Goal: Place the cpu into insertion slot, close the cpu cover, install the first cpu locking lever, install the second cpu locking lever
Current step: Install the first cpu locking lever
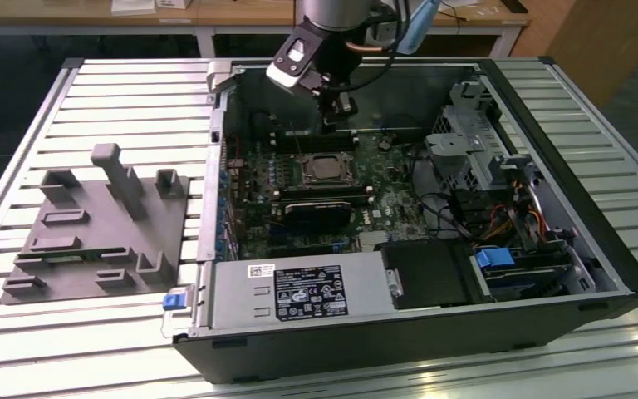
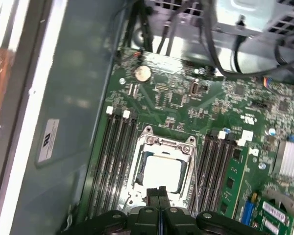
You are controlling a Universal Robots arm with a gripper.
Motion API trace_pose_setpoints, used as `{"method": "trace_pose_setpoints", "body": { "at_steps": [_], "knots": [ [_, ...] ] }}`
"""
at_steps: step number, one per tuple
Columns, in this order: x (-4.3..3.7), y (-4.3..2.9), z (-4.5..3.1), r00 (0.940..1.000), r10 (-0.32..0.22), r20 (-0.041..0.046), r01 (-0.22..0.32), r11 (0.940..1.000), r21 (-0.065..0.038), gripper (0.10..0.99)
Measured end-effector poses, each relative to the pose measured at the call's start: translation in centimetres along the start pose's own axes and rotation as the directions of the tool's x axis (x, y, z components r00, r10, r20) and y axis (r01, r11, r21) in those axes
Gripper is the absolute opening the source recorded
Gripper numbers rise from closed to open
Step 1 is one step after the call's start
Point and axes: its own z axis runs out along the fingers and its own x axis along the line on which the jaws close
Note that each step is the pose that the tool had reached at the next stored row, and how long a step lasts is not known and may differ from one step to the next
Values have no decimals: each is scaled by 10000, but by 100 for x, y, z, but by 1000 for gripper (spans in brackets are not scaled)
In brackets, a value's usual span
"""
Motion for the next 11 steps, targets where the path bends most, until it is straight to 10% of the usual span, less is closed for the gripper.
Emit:
{"method": "trace_pose_setpoints", "body": {
  "at_steps": [11],
  "knots": [
    [0,0,0,9812,-1930,-61,1930,9812,60,106]
  ]
}}
